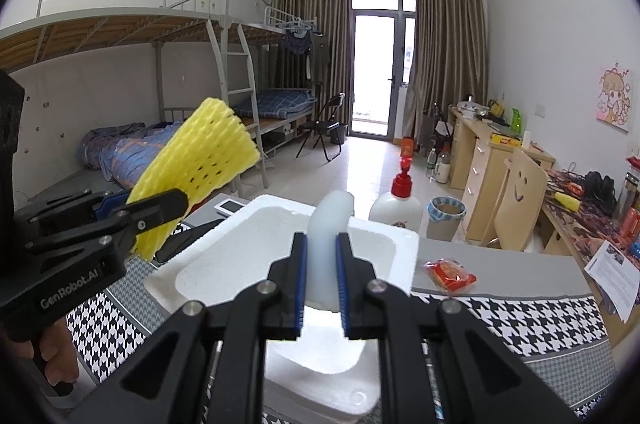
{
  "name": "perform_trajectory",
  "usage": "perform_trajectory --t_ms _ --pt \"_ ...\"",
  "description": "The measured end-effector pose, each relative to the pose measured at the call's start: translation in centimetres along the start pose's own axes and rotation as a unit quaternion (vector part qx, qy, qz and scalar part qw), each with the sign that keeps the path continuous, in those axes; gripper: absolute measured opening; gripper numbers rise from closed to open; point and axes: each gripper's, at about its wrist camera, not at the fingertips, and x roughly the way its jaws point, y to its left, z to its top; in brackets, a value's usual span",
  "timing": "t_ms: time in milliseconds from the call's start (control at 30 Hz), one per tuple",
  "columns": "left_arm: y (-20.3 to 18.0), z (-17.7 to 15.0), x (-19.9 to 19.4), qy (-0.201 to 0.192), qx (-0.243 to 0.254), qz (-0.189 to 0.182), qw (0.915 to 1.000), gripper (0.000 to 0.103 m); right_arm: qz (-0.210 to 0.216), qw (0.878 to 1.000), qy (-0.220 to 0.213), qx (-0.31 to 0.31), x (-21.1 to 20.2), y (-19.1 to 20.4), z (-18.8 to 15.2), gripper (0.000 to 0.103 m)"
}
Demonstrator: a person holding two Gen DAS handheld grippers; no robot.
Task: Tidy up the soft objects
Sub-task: 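Lower the white roller into the foam box and open the right gripper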
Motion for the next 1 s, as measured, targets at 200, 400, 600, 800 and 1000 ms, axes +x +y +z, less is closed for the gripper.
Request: perform_trajectory --t_ms 200,400,600,800,1000 --pt "0.7 -0.1 0.1 0.001 -0.005 0.001 1.0000 0.022 0.007 1.000 0.004 -0.001 0.6 0.3 0.3 0.017" --pt "1.0 -0.2 0.0 0.000 -0.005 0.001 1.0000 0.022 0.008 1.000 0.012 0.006 1.2 -0.1 0.3 0.017" --pt "0.8 -0.2 0.0 -0.001 -0.006 0.005 1.0000 0.022 0.004 1.000 0.018 0.009 1.5 -0.6 0.4 0.031" --pt "0.7 -0.1 -0.3 -0.004 -0.011 0.008 0.9999 0.022 -0.007 1.000 -0.002 -0.008 0.4 -0.2 0.4 0.081" --pt "0.4 -0.2 -0.3 -0.004 -0.011 0.009 0.9999 0.022 -0.005 1.000 -0.014 -0.011 -0.5 -0.2 0.6 0.083"
